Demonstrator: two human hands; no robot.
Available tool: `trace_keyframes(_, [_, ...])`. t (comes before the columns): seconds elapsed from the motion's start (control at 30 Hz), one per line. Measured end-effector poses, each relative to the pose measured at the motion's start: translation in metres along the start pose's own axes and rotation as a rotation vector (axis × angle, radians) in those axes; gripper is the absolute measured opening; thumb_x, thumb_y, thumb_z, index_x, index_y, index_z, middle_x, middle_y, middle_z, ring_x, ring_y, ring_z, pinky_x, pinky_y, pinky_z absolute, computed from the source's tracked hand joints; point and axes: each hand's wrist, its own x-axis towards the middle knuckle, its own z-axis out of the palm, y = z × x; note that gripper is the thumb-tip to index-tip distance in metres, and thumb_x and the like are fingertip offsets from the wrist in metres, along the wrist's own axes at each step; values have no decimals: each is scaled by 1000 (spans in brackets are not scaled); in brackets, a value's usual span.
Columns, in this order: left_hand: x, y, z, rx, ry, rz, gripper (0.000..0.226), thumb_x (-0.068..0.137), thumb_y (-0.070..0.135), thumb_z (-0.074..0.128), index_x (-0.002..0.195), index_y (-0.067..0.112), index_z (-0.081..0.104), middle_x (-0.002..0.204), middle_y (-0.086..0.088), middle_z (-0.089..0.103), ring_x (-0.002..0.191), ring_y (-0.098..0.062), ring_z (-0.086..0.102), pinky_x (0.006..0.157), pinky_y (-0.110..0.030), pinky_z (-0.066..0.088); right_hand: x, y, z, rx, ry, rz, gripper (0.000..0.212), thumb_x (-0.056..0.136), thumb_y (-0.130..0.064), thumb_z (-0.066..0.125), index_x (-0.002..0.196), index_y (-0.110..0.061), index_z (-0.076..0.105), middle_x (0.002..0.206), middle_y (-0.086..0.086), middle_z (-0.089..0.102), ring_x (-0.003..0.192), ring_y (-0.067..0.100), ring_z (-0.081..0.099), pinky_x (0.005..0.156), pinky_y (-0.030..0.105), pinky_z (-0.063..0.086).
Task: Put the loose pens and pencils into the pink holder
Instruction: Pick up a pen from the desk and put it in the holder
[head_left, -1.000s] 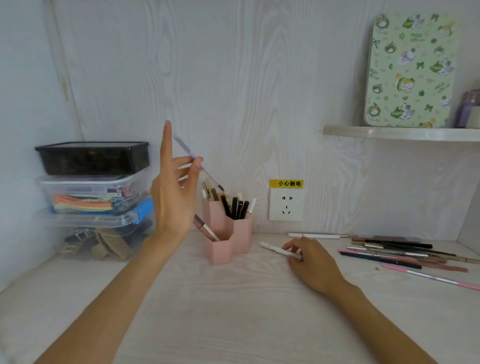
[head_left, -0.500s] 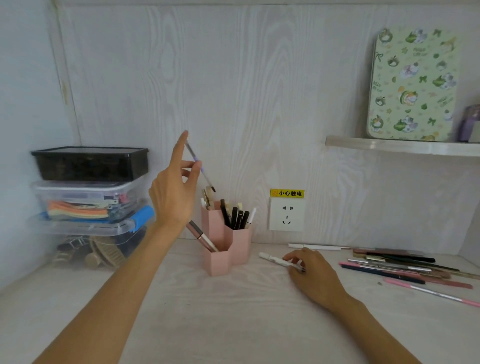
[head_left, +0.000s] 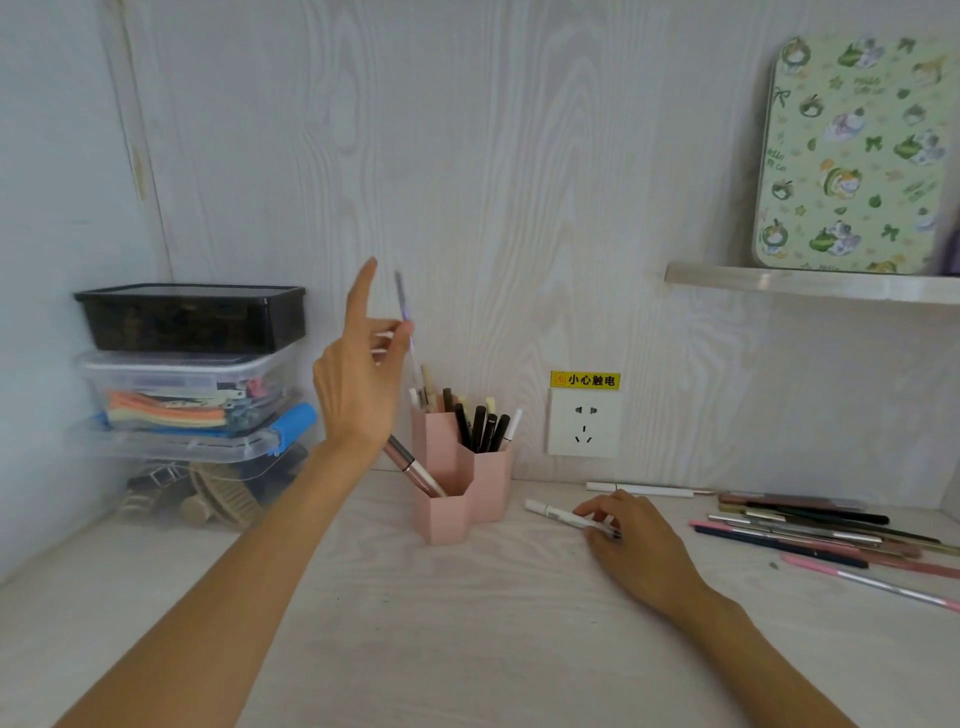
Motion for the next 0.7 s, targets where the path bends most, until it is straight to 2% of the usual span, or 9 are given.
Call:
trace_keyframes(0.13, [13,4,2,-15,16,3,58,93,27,56,144,33,29,91,7,66,79,-13,67,70,-34,57,0,0,0,-3,3,3,25,87,-18,54,107,-33,61,97,-10,57,94,10,48,74,22,40])
trace_keyframes(0.2, [7,-4,8,153,-114,0,57,93,28,56,143,32,31,94,4,71,80,-15,68,72,-35,55,0,-1,0,-6,6,0,25,87,-18,54,107,-32,61,97,-10,57,94,10,48,74,22,40])
trace_keyframes(0.3, [-18,-23,17,400,-359,36,52,93,32,55,141,36,35,100,11,71,88,-17,67,74,-33,52,-1,0,1,1,3,-3,25,88,-19,54,107,-32,61,96,-10,57,93,10,48,73,21,38])
trace_keyframes(0.37, [-33,-32,22,459,-395,87,41,94,37,51,135,34,47,108,9,66,100,-16,60,73,-28,45,0,1,1,-4,5,-2,25,88,-19,54,107,-32,61,96,-9,57,93,10,48,73,21,38])
trace_keyframes(0.43, [-42,-36,25,486,-391,117,37,95,35,49,132,31,52,127,1,55,117,-19,46,84,-32,42,-1,1,1,-5,2,-3,25,88,-19,54,108,-31,61,96,-9,57,93,11,48,74,21,38])
trace_keyframes(0.5, [-47,-36,23,438,-341,94,45,95,40,46,139,28,43,142,-2,40,129,-21,35,99,-37,37,0,1,0,-5,0,0,25,88,-20,55,109,-32,61,95,-10,56,93,10,47,75,21,38])
trace_keyframes(0.57, [-61,-32,17,264,-272,-67,65,90,55,41,146,25,27,148,-2,28,134,-18,28,106,-36,32,0,2,-2,-3,12,22,23,87,-25,58,108,-31,60,94,-11,56,92,9,47,74,21,37])
trace_keyframes(0.63, [-82,-31,7,98,-231,-297,94,73,75,41,148,25,16,150,0,23,136,-17,26,107,-39,32,-1,3,-5,-13,38,73,17,84,-32,62,101,-29,62,93,-10,57,91,9,49,72,22,36])
trace_keyframes(0.7, [-102,-33,-1,86,-304,-477,117,53,85,53,146,28,12,148,2,27,133,-16,32,102,-40,38,-2,3,-9,-18,40,103,12,81,-36,65,90,-28,65,91,-9,59,90,10,52,71,23,37])
